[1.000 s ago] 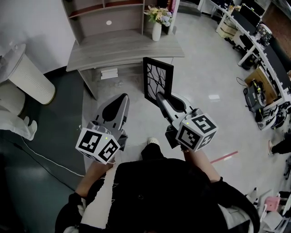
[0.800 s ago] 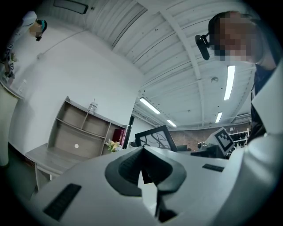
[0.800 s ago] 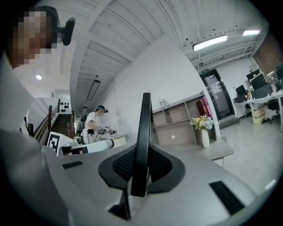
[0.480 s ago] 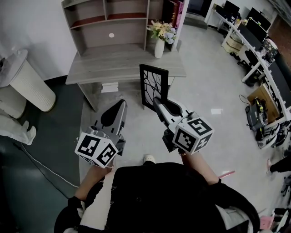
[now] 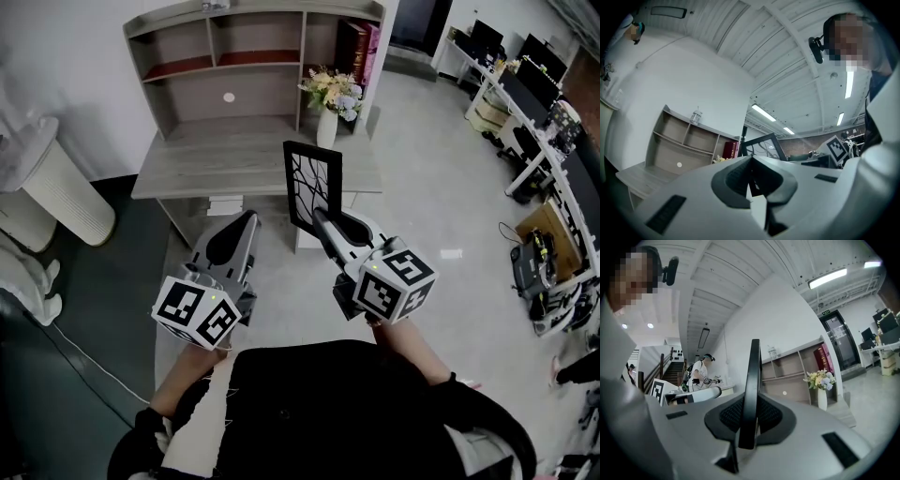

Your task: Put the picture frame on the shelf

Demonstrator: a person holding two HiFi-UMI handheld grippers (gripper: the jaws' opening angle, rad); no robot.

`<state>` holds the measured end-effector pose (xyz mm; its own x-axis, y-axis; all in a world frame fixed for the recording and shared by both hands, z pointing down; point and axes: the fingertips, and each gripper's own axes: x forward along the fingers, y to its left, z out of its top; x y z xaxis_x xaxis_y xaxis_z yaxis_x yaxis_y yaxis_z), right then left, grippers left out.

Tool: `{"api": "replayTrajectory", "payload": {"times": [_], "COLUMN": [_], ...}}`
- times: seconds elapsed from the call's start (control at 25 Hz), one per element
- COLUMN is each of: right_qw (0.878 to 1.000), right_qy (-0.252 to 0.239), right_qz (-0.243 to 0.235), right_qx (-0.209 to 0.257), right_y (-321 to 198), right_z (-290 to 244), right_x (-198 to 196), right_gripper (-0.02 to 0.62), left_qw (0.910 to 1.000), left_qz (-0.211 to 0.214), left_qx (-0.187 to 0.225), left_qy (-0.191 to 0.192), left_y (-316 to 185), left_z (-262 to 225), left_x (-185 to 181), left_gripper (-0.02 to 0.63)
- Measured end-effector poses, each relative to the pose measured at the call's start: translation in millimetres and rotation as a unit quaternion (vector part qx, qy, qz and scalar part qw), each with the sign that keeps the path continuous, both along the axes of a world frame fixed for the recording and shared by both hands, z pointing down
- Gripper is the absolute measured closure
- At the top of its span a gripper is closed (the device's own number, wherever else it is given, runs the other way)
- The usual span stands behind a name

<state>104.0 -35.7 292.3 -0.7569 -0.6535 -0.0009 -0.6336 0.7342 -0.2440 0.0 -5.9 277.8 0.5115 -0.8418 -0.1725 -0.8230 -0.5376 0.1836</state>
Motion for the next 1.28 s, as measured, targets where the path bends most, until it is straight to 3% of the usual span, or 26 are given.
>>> {"api": "replayTrajectory", "payload": {"times": [0.88,1.28], "right_qw": [0.999,0.998], "right_qy": [-0.03,-0.032], "right_qz": [-0.015,-0.038], "right_qx": [-0.021,-0.048], "right_y": [-47.0,-56.6], "right_z": [28.5,48.6], "right_x": [29.5,10.2], "right_gripper": [0.546,0.546], "left_qw": [0.9999,0.9989], "left_qz": [-0.004,-0.025], "left_qx": [-0.013,-0.039], "left_qy": [-0.006,0.0], "left_y": [-47.8,-54.8], "left_z": [21.4,41.0], "left_x": [33.0,16.8], "left_gripper": [0.594,0.594]}}
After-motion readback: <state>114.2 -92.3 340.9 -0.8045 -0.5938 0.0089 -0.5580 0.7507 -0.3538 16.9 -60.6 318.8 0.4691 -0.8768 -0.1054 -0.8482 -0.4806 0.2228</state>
